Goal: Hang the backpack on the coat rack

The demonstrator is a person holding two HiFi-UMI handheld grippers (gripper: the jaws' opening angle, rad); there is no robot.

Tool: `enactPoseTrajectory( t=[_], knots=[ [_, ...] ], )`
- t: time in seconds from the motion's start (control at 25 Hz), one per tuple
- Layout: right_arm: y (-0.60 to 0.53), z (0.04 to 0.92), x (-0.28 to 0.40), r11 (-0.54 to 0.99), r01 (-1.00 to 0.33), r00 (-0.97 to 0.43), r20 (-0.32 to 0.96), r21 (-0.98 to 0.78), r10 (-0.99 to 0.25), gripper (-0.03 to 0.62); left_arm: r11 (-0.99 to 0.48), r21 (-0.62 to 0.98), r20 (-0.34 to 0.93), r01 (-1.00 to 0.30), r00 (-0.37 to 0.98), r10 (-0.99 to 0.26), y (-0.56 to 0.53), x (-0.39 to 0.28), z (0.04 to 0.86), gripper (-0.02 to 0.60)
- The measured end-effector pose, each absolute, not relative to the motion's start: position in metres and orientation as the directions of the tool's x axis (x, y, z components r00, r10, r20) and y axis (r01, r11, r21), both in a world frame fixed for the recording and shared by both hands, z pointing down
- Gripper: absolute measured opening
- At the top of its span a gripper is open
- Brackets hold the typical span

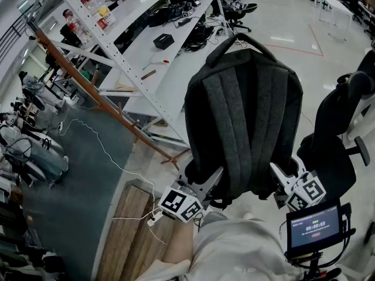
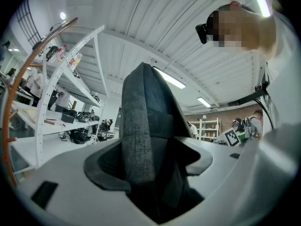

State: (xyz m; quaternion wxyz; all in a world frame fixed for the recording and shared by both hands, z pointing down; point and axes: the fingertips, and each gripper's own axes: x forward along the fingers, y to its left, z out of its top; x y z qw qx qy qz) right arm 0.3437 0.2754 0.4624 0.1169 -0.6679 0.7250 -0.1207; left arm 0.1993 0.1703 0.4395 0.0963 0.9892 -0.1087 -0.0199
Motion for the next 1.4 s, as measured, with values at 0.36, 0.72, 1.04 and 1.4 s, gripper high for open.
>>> enactPoseTrajectory(
  t=[0.36, 0.72, 1.04, 1.4],
  knots=[
    [0.196, 0.456, 0.291, 0.138, -0.939, -0.142, -0.008, -0.315, -0.99, 0.23, -0.944, 0.198, -0.043, -0.262, 0.96, -0.275, 0.099, 0.141, 0.437, 0.318],
    [0.099, 0.434, 0.206, 0.258, -0.921, -0.27, 0.001, -0.292, -0.963, 0.229, -0.901, 0.21, -0.069, -0.38, 0.913, -0.401, 0.024, 0.046, 0.421, 0.318],
    [-0.009, 0.446, 0.103, 0.41, -0.869, -0.428, 0.004, -0.277, -0.904, 0.229, -0.824, 0.213, -0.082, -0.525, 0.831, -0.551, -0.055, -0.068, 0.434, 0.318],
    [-0.084, 0.447, 0.001, 0.56, -0.782, -0.583, 0.004, -0.271, -0.812, 0.23, -0.71, 0.212, -0.082, -0.671, 0.712, -0.697, -0.097, -0.176, 0.435, 0.318]
  ],
)
